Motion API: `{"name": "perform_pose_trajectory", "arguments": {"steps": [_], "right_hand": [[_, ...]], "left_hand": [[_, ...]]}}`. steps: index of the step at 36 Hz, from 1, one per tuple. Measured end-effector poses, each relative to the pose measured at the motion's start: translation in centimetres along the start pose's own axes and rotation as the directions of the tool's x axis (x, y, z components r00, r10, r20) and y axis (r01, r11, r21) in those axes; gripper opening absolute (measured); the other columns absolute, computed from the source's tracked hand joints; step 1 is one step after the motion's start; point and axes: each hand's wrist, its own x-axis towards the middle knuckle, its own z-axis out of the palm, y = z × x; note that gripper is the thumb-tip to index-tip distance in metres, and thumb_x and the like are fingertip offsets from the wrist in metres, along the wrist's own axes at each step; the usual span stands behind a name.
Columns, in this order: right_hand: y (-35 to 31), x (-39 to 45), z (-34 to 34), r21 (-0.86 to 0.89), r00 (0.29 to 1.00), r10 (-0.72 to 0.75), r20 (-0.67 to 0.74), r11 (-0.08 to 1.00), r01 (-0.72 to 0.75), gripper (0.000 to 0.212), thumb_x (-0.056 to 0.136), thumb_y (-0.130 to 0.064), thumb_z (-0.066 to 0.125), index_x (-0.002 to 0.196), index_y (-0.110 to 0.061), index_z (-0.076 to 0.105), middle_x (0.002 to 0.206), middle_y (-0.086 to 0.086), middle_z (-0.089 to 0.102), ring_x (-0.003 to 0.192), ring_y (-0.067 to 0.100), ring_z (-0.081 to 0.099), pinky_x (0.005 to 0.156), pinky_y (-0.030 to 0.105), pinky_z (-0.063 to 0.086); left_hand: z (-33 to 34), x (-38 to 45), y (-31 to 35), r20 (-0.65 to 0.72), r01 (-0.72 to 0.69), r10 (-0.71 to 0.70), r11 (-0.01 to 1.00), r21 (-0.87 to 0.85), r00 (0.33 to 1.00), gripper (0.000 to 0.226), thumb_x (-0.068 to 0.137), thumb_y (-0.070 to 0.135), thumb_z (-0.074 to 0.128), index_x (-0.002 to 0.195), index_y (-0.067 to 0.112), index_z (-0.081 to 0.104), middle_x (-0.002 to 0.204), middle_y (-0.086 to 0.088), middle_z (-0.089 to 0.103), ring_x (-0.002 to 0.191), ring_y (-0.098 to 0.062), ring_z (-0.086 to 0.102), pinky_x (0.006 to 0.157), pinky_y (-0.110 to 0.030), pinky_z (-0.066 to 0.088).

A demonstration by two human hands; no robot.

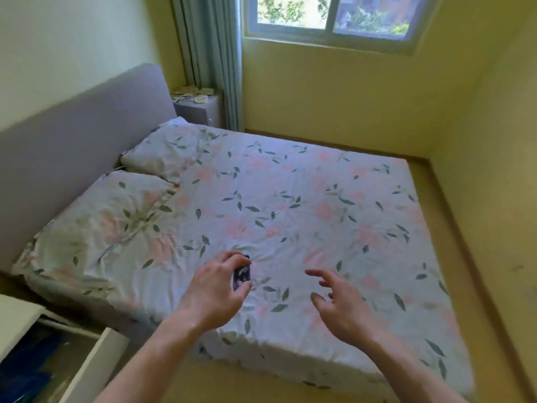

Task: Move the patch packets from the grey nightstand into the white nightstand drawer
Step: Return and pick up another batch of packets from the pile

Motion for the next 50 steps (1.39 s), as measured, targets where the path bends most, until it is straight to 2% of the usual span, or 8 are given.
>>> {"name": "perform_pose_trajectory", "arguments": {"steps": [6,14,20,24,33,38,42,50], "right_hand": [[6.7,-3.9,-10.5,0.039,0.996,0.055,-0.066,0.998,-0.052,0.043,0.098,-0.026,0.060,0.137,-0.042,0.052,0.133,-0.019,0.050,0.128,0.006,0.050,0.110,0.033,0.043],[12.8,-5.0,-21.2,0.068,0.983,0.013,-0.185,0.998,0.000,0.047,0.097,-0.028,0.064,0.140,-0.041,0.051,0.144,-0.021,0.047,0.135,0.001,0.044,0.117,0.033,0.038],[18.4,-4.8,-29.8,0.044,0.961,0.010,-0.277,0.999,0.002,0.047,0.097,-0.027,0.065,0.141,-0.040,0.050,0.142,-0.027,0.046,0.133,-0.005,0.042,0.118,0.028,0.036],[22.7,-5.2,-35.7,0.024,0.941,0.041,-0.336,0.999,-0.035,0.048,0.098,-0.027,0.064,0.141,-0.040,0.049,0.142,-0.028,0.046,0.131,-0.006,0.042,0.105,0.014,0.033],[32.3,-5.8,-47.8,0.085,0.881,0.121,-0.457,0.992,-0.092,0.048,0.098,-0.028,0.066,0.141,-0.040,0.050,0.134,-0.032,0.046,0.128,-0.004,0.046,0.108,0.022,0.039],[37.6,-3.5,-53.0,0.087,0.901,0.083,-0.427,0.995,-0.051,0.048,0.097,-0.028,0.066,0.141,-0.039,0.050,0.138,-0.028,0.047,0.129,-0.004,0.046,0.105,0.017,0.036],[42.8,-0.8,-57.2,0.101,0.917,0.044,-0.397,0.995,-0.004,0.049,0.096,-0.029,0.067,0.141,-0.040,0.051,0.141,-0.026,0.048,0.132,-0.003,0.045,0.113,0.025,0.038],[53.4,4.5,-66.7,0.047,0.965,-0.104,-0.243,0.992,0.119,0.051,0.096,-0.031,0.068,0.142,-0.041,0.050,0.143,-0.027,0.048,0.133,-0.004,0.043,0.116,0.029,0.038]], "left_hand": [[3.4,0.6,11.9,0.019,-0.138,0.138,0.990,0.007,0.990,0.042,0.091,0.050,0.063,0.132,0.041,0.055,0.144,0.022,0.043,0.131,-0.007,0.045,0.114,-0.032,0.036],[5.8,5.3,21.8,0.002,-0.252,0.253,0.965,0.079,0.968,0.043,0.089,0.051,0.066,0.130,0.042,0.056,0.144,0.023,0.044,0.129,-0.007,0.049,0.110,-0.027,0.038],[10.4,11.5,30.0,-0.010,-0.314,0.315,0.948,0.061,0.949,0.044,0.089,0.051,0.067,0.130,0.043,0.054,0.146,0.020,0.043,0.129,-0.010,0.048,0.111,-0.033,0.039],[15.0,15.9,37.2,-0.011,-0.384,0.384,0.923,0.022,0.923,0.044,0.090,0.048,0.067,0.131,0.040,0.055,0.146,0.017,0.044,0.131,-0.012,0.048,0.110,-0.035,0.037],[22.5,21.6,54.2,0.030,-0.542,0.544,0.838,-0.066,0.838,0.043,0.092,0.050,0.063,0.133,0.042,0.051,0.147,0.021,0.039,0.131,-0.007,0.045,0.115,-0.036,0.037],[25.9,24.0,59.8,0.036,-0.543,0.543,0.840,-0.025,0.839,0.044,0.092,0.050,0.062,0.134,0.042,0.051,0.147,0.021,0.039,0.131,-0.006,0.045,0.113,-0.032,0.037],[29.0,26.2,63.3,0.041,-0.500,0.498,0.866,0.030,0.866,0.045,0.091,0.051,0.063,0.134,0.042,0.051,0.149,0.019,0.039,0.132,-0.009,0.046,0.114,-0.035,0.039],[35.8,29.6,73.6,-0.087,-0.330,0.336,0.941,0.075,0.938,0.048,0.091,0.048,0.066,0.135,0.037,0.053,0.151,0.015,0.041,0.134,-0.014,0.046,0.114,-0.038,0.039]]}}
